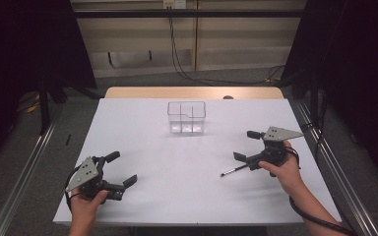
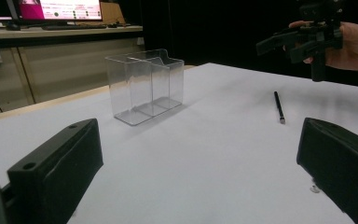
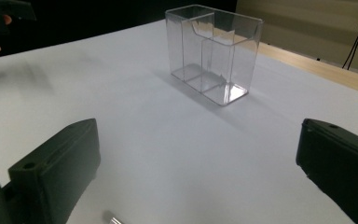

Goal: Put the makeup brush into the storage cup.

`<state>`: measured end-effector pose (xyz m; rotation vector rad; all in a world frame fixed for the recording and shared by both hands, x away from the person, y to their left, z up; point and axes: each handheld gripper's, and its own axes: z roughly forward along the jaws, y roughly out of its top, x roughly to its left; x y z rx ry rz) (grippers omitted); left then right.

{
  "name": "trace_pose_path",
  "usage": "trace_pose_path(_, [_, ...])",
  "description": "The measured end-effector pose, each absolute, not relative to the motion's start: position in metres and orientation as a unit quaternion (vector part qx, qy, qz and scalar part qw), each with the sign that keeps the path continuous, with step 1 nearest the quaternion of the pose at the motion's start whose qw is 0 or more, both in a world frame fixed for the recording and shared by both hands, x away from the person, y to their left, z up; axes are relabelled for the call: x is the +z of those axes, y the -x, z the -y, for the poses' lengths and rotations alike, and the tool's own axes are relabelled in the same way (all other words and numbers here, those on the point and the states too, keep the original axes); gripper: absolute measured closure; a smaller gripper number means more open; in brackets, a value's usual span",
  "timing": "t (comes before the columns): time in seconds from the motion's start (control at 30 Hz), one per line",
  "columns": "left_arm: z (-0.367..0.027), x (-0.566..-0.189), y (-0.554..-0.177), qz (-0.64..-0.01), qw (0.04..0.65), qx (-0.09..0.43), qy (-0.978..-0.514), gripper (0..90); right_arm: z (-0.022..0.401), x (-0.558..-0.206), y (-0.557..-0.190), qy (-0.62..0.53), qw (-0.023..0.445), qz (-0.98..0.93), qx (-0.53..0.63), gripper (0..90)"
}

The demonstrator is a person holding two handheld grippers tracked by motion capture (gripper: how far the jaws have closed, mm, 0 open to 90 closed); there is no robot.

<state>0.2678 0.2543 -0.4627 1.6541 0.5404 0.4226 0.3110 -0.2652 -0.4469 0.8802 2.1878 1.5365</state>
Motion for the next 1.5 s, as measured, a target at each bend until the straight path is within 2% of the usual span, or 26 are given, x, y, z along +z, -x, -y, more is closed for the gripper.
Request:
trace_pose_path(0.8, [-0.253, -0.463, -0.268, -0.237, 0.623, 0.181, -0.723, 0.0, 0.255, -0.444, -0.325, -0.287, 0.111, -0.863, 0.401, 0.0])
trace_pose_path(1.5, [-0.253, -0.463, -0.268, -0.234, 0.618, 0.182, -0.728, 0.0, 0.263, -0.444, -0.335, -0.288, 0.08, -0.908, 0.293, 0.0])
